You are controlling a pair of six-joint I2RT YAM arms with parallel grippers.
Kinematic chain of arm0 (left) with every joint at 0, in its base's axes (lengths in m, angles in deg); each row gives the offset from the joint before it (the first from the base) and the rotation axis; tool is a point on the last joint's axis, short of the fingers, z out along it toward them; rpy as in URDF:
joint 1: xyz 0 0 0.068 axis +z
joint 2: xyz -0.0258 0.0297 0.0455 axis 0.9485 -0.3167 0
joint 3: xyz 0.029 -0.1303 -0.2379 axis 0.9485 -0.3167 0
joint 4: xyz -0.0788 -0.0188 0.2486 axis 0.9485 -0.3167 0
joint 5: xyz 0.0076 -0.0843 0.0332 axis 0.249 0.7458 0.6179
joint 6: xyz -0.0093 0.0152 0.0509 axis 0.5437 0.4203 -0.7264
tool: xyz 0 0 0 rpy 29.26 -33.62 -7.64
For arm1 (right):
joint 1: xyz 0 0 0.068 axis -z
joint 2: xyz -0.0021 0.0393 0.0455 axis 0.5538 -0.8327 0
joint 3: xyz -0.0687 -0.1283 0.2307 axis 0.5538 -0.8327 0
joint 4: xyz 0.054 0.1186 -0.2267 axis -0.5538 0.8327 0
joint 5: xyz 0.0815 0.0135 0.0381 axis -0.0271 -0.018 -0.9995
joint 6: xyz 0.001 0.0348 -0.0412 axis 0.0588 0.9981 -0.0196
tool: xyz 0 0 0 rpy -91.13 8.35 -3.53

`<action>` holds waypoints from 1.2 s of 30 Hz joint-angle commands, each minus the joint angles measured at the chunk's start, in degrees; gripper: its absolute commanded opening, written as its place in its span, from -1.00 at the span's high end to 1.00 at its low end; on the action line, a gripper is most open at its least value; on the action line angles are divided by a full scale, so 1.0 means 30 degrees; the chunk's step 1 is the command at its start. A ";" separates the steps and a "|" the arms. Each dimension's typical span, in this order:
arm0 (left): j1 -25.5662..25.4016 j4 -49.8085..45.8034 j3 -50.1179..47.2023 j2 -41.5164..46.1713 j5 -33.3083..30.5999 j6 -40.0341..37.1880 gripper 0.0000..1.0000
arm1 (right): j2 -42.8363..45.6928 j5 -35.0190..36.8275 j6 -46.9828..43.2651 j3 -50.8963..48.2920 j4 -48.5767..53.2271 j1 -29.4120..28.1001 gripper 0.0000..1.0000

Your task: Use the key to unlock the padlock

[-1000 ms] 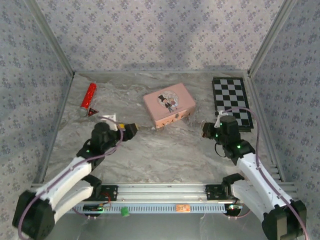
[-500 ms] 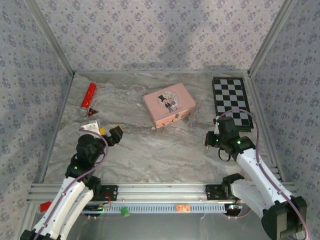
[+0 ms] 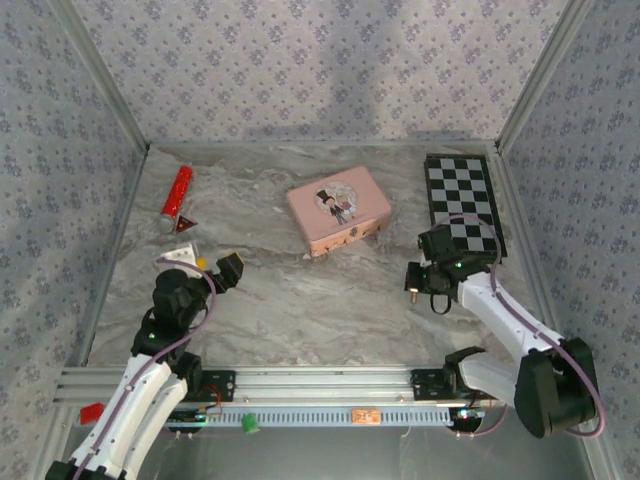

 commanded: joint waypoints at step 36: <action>0.0892 -0.0418 0.0095 -0.0341 0.0832 -0.0279 -1.00 | -0.6904 -0.1815 -0.0671 0.1384 -0.7043 0.0546 0.70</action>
